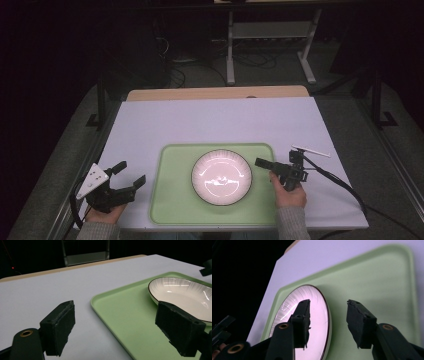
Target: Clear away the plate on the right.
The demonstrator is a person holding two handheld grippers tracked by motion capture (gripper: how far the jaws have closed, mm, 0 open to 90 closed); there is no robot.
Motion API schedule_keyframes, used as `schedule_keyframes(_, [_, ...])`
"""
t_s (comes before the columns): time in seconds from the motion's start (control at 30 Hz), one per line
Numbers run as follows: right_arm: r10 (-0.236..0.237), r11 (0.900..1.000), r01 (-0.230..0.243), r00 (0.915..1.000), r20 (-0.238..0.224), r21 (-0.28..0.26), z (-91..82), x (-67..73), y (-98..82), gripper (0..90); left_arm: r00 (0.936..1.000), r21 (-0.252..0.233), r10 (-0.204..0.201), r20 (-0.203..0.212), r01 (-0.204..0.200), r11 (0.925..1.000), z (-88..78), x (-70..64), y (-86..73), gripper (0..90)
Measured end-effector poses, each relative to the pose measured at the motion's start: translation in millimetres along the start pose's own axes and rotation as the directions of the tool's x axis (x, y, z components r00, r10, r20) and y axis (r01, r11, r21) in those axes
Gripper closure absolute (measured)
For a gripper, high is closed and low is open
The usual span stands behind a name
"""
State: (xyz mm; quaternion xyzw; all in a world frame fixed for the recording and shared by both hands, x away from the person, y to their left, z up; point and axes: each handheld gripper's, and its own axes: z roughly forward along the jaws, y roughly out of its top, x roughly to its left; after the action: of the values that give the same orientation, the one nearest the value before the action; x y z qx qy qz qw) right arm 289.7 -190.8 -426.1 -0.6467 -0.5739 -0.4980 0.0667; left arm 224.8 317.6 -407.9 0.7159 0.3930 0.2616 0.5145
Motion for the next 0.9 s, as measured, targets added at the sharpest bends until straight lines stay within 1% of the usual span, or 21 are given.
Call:
schedule_keyframes(0.07, [-0.029, 1.000, 0.029, 0.9996, -0.007, -0.006, -4.4, -1.3, 5.0, 48.6, 1.0000, 0.002, 0.000, -0.002, 0.000, 1.0000, -0.4, 0.3, -0.5, 15.9])
schedule_keyframes(0.13, [-0.074, 0.997, 0.074, 0.9973, 0.000, -0.018, -9.3, -3.2, 9.2, 46.5, 1.0000, 0.005, 0.003, -0.006, -0.003, 1.0000, -0.8, 0.1, -0.7, 15.9])
schedule_keyframes(0.17, [-0.088, 0.996, 0.088, 0.9961, 0.000, -0.019, -11.0, -3.8, 10.7, 45.8, 1.0000, 0.005, 0.003, -0.007, -0.003, 1.0000, -1.0, 0.1, -0.6, 15.9])
schedule_keyframes(0.27, [-0.150, 0.988, 0.150, 0.9886, 0.002, -0.025, -17.5, -6.5, 16.8, 42.0, 1.0000, 0.007, 0.006, -0.008, -0.006, 1.0000, -0.8, -0.5, -1.0, 15.9])
schedule_keyframes(0.37, [-0.204, 0.978, 0.205, 0.9789, 0.008, -0.032, -23.0, -9.5, 22.2, 40.9, 0.9999, 0.014, 0.007, -0.011, -0.007, 0.9999, -0.8, -0.4, -1.6, 15.9])
schedule_keyframes(0.43, [-0.237, 0.971, 0.238, 0.9712, 0.021, -0.036, -25.8, -11.6, 24.9, 39.7, 0.9999, 0.009, 0.000, -0.013, 0.000, 1.0000, -0.9, -0.4, -1.7, 15.9])
schedule_keyframes(0.5, [-0.261, 0.964, 0.262, 0.9649, 0.031, -0.035, -27.5, -14.2, 27.3, 38.5, 0.9999, 0.014, 0.002, -0.015, -0.002, 0.9999, -0.9, -0.1, -2.0, 15.9])
schedule_keyframes(0.6, [-0.302, 0.952, 0.304, 0.9519, 0.052, -0.033, -30.6, -16.5, 30.5, 37.8, 0.9999, 0.019, 0.004, -0.016, -0.004, 0.9998, -0.8, 0.4, -2.5, 15.9])
schedule_keyframes(0.63, [-0.318, 0.947, 0.320, 0.9464, 0.056, -0.036, -31.6, -17.2, 31.8, 37.1, 0.9998, 0.019, 0.005, -0.018, -0.004, 0.9998, -0.5, 0.4, -2.7, 15.9])
schedule_keyframes(0.7, [-0.335, 0.940, 0.338, 0.9401, 0.062, -0.039, -33.8, -18.3, 34.4, 35.7, 0.9999, 0.020, 0.002, -0.017, -0.002, 0.9998, -0.3, 0.5, -3.0, 15.9])
schedule_keyframes(0.8, [-0.372, 0.925, 0.376, 0.9250, 0.077, -0.046, -38.4, -19.4, 38.1, 34.6, 0.9998, 0.023, 0.007, -0.018, -0.006, 0.9997, -0.3, 0.8, -3.1, 15.9])
schedule_keyframes(0.9, [-0.408, 0.909, 0.414, 0.9079, 0.096, -0.055, -43.9, -21.4, 41.9, 32.7, 0.9998, 0.026, 0.004, -0.019, -0.003, 0.9997, 0.1, 1.1, -3.3, 15.9])
